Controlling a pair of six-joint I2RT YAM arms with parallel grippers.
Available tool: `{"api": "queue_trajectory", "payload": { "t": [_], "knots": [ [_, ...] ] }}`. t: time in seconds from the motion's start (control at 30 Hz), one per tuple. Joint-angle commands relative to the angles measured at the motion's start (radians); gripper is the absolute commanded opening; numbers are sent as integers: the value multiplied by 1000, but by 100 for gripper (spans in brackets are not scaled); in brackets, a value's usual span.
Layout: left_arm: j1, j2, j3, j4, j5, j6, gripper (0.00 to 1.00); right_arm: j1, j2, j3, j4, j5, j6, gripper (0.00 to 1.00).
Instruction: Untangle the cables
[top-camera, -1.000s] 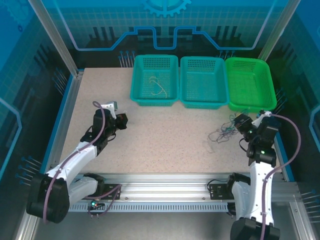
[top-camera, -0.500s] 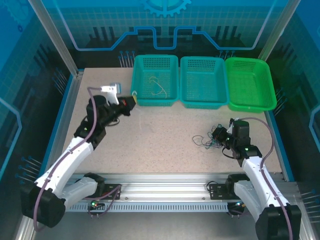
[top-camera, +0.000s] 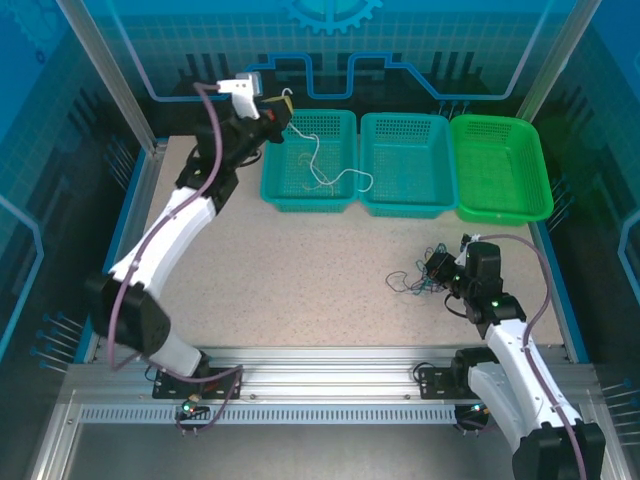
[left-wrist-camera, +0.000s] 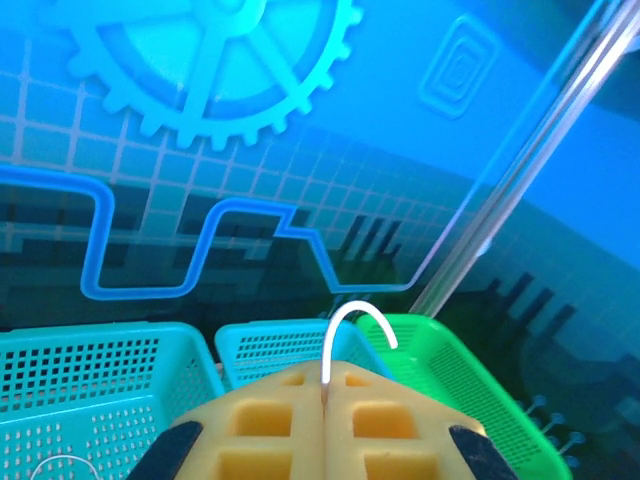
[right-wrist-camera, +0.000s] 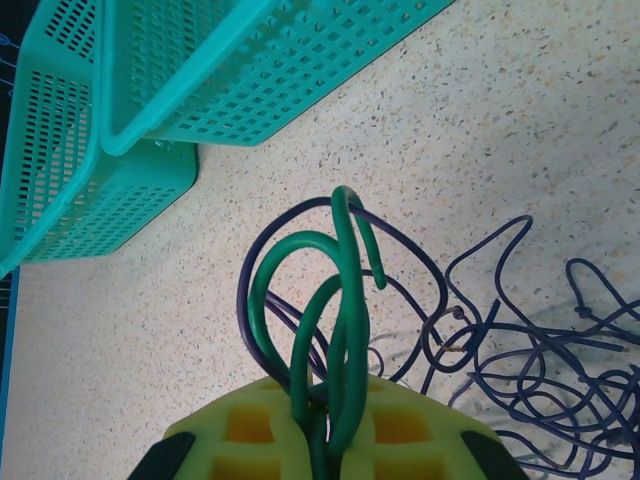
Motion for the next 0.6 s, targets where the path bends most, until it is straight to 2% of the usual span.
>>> {"api": "queue_trajectory", "payload": {
  "t": [0.0, 0.23, 0.27, 0.43, 0.5, 0.57],
  "knots": [
    [9, 125, 70, 26, -35, 49, 0, 13, -18, 14, -25, 23, -24, 0],
    [20, 340, 82, 22, -43, 57, 0, 14, -16, 22, -29, 18, -37, 0],
    [20, 360, 81, 10, -52, 62, 4, 13, -15, 25, -28, 18, -38, 0],
    [22, 363, 54, -19, -69, 75, 54, 15, 0, 37, -26, 9, -49, 0],
    [22, 332, 39, -19, -74, 79, 62, 15, 4, 42, -25, 3, -53, 0],
    [22, 282, 22, -28, -77, 80, 64, 16, 5, 49, -25, -6, -55, 0]
  ]
}}
